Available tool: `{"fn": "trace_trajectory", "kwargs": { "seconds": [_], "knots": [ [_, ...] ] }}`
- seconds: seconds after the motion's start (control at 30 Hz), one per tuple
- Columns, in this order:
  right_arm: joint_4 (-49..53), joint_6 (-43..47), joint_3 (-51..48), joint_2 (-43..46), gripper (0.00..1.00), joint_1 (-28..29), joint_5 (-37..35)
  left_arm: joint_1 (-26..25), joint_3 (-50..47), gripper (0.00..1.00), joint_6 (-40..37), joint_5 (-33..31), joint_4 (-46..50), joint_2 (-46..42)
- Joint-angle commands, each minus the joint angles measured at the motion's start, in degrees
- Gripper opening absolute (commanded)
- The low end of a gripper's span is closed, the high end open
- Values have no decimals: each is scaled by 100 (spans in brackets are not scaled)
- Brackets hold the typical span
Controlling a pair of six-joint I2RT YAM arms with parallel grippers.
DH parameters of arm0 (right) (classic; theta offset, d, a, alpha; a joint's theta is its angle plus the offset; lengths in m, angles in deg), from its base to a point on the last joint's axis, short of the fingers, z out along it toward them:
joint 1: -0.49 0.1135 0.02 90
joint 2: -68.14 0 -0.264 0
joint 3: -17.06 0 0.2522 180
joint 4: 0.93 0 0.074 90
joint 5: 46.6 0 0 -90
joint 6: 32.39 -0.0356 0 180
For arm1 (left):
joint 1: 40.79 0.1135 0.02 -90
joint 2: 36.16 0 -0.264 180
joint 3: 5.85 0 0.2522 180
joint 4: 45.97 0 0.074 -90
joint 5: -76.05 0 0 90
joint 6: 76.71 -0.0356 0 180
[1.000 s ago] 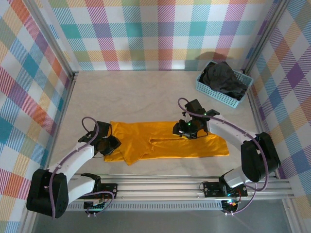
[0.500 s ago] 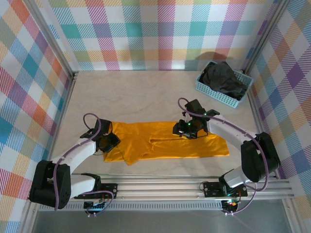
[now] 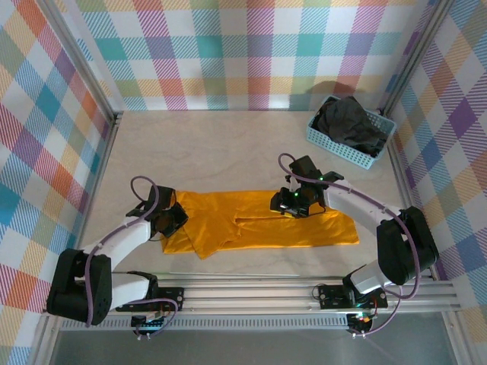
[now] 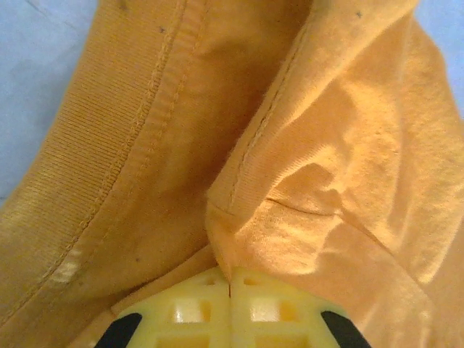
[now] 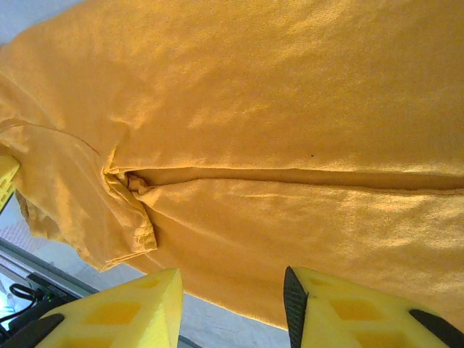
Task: Fold and stack the t-shirts
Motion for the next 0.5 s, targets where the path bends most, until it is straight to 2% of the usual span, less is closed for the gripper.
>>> {"fn": "trace_trajectory", "kwargs": {
  "seconds": [0.0,0.23,0.47],
  "knots": [
    [-7,28,101,-94,42,26,45,61,-13,0,14,-26,340,-439],
    [-22,9,109,-94,42,25,46,52,-168,0,303,181,850,-1259],
    [11,8,164,-138,42,25,47,43,-405,0,480,389,845,-1360]
  ]
}}
